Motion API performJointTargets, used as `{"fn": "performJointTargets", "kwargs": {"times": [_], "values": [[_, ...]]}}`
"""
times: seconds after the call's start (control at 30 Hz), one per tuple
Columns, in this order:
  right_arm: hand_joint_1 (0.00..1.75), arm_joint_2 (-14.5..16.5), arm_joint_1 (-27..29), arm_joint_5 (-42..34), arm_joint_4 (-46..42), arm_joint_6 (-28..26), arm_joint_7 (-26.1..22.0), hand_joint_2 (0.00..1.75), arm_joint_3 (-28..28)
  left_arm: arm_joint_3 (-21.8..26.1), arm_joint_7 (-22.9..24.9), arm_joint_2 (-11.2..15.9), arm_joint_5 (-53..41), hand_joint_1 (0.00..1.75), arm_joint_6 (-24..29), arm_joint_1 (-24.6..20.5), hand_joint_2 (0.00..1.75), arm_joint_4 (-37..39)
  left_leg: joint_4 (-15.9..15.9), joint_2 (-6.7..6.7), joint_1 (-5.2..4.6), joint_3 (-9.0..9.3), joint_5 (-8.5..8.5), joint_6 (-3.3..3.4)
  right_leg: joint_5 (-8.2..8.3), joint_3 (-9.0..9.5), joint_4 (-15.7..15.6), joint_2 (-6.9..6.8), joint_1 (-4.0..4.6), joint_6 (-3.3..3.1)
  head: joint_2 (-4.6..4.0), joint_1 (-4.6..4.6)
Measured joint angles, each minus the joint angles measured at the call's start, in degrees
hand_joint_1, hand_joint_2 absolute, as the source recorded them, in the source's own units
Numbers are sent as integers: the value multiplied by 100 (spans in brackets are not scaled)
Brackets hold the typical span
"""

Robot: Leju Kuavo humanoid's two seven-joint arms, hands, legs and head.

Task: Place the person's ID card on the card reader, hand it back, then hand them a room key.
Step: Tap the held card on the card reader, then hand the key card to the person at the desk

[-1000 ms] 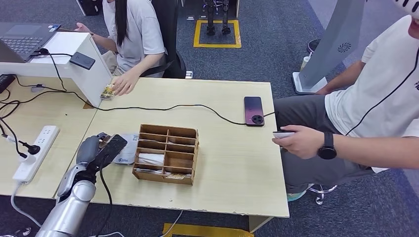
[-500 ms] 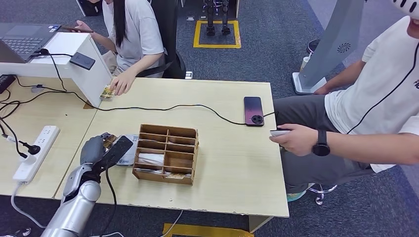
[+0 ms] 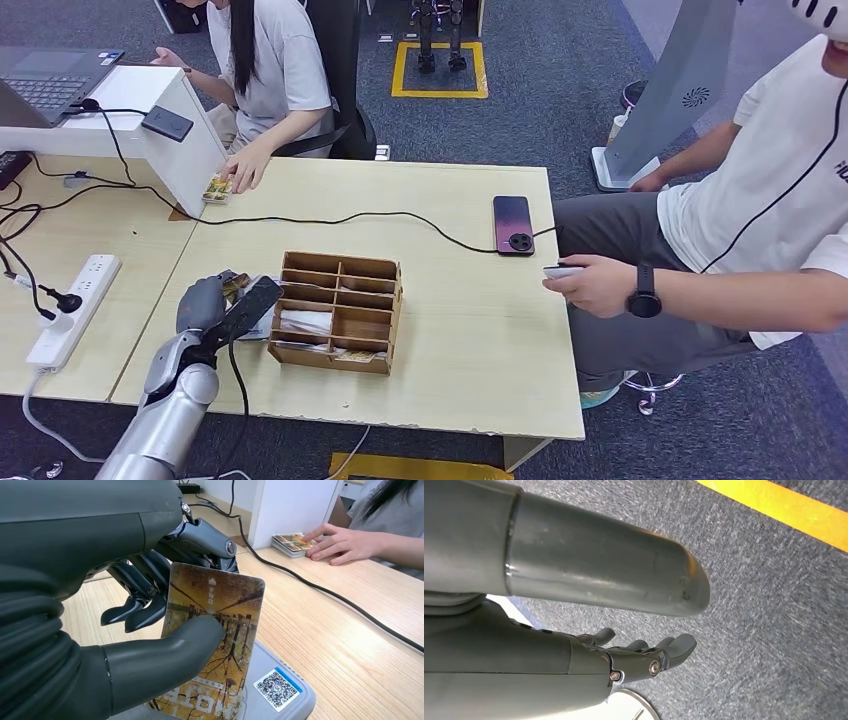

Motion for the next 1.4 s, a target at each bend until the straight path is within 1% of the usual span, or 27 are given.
{"fn": "performJointTargets", "kwargs": {"times": [0.23, 0.37, 0.43, 0.53, 0.6, 0.7, 0.87, 0.97, 1.03, 1.1, 1.27, 1.33, 1.4], "values": [[0, 9, -10, -1, 0, -101, -82, 0, 67, 0, 4, -40, -55, 175, 72, -29, 175, 105, 0, 0, 0, 4, 0, 0, 0, 5, 0, 0, 0, 0, 0, 1], [0, 22, -9, -1, 1, -123, -79, 0, 81, 34, -173, -40, 305, 175, 17, -26, 175, 113, 0, -1, 1, 4, 0, 0, 0, 6, 1, -2, 0, 0, 0, 1], [0, 25, -9, -1, 1, -123, -68, 0, 83, 123, -428, -43, 836, 175, -156, -17, 175, 91, 0, -2, 1, 4, 0, 0, 0, 6, 1, -2, 0, 0, 0, 0], [0, 25, -4, -1, 2, -126, -41, 0, 84, 349, -882, -68, 2061, 175, -468, 44, 175, -63, 0, 0, 1, 4, 0, 0, 0, 4, 1, 0, 1, 0, 0, 0], [0, 25, -2, -1, 2, -137, -25, 0, 85, 518, -1061, -98, 2856, 175, -533, 92, 175, -232, 0, 0, 1, 2, 0, 0, 0, 1, 1, 0, 2, 0, 0, 1], [0, 25, -4, -1, 2, -186, -18, 0, 95, 697, -1191, -118, 3915, 175, -572, 105, 175, -536, 0, -2, 2, 0, 0, 0, 0, 1, 1, -1, 2, 0, 0, 0], [0, 25, -6, -13, 2, -223, -23, 0, 101, 790, -1309, -69, 5078, 175, -668, 91, 175, -1005, 0, -1, 2, -1, 0, 0, 0, 0, 1, 0, 2, 0, 0, 1], [0, 25, -6, -11, 2, -214, -20, 0, 101, 833, -1434, 3, 5403, 175, -555, 21, 175, -1294, 0, -2, 2, -1, 0, 0, 0, -1, 1, -1, 2, 0, 0, 0], [0, 25, -8, -6, 2, -191, -8, 0, 101, 849, -1597, 45, 5159, 175, -238, -79, 175, -1453, 0, -4, 2, -1, 1, -1, 0, 0, 1, -4, 2, 0, 0, 1], [0, 25, -10, -4, 2, -144, 10, 0, 107, 852, -1754, 102, 4617, 175, 161, -196, 175, -1561, 0, -5, 2, -1, 1, -1, 0, 1, 1, -5, 2, 0, 0, 1], [0, 25, -19, 3, 2, -29, -5, 0, 195, 828, -2054, 306, 2285, 175, 1409, -398, 175, -1613, 0, 1, 3, 1, 1, -1, 0, 0, 2, 3, 1, 0, 0, 0], [0, 25, -34, 3, 2, 4, -41, 0, 251, 797, -2092, 368, 1496, 175, 1814, -411, 175, -1613, 0, 1, 2, 1, 1, -1, 0, -2, 2, 2, 1, 0, 0, -1], [0, 25, -55, 3, 2, 19, -67, 0, 309, 737, -2103, 427, 813, 175, 2104, -419, 175, -1593, 0, 0, 2, 0, 1, -1, 0, -3, 2, 2, 1, 0, 0, -1]]}}
